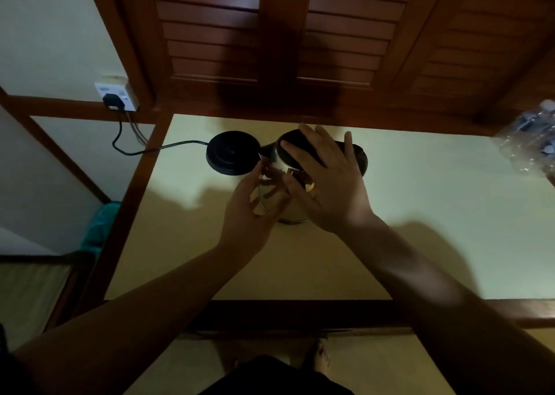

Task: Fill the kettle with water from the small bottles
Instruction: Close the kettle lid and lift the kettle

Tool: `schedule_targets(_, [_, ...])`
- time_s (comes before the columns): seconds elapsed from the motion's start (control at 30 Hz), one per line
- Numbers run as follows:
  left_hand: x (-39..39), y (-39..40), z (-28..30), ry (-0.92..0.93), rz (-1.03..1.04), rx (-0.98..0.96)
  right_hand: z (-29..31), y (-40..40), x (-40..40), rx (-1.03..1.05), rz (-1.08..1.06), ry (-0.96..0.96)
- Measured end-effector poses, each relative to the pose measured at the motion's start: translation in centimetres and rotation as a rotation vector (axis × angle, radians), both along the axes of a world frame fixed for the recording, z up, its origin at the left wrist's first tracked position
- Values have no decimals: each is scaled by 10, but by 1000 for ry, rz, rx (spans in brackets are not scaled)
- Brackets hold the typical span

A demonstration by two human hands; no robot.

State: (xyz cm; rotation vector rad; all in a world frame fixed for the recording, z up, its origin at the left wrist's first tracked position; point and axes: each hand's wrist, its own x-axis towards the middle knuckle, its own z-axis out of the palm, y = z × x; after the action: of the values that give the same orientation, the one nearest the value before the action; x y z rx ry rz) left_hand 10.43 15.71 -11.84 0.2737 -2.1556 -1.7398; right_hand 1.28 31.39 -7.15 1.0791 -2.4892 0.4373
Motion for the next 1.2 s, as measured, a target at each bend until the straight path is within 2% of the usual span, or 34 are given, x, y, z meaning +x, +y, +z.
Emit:
schedule_targets(0.13, [-3,2,3,20,19,21,-2,-3,0,-18,-15,15])
schedule_targets(0.27, [-6,5,5,26,35,54,2,0,0,53,-40,45])
schedule_targets(0.37, [-6,2,5,23,27,38,11,4,-2,46,-4,-42])
schedule_targets(0.43, [-7,-2,6,25,20,44,16,10,-5,-70,-4,-136])
schedule_targets(0.53, [-10,-3,10,17,14,73,10,30,-10,-407,-105,-273])
schedule_targets(0.63, [-10,1,16,10,10,128,-6,46,-19,-705,-224,-503])
schedule_targets(0.9, [-19,16,12,-16,56,207,-25,48,-42,-843,-26,-639])
schedule_targets(1.03, [-20,14,12,-53,55,118,-28,44,-61,-834,-32,-684])
schedule_targets(1.2, [-23,17,12,-57,108,79,-25,46,-77,-865,-15,-875])
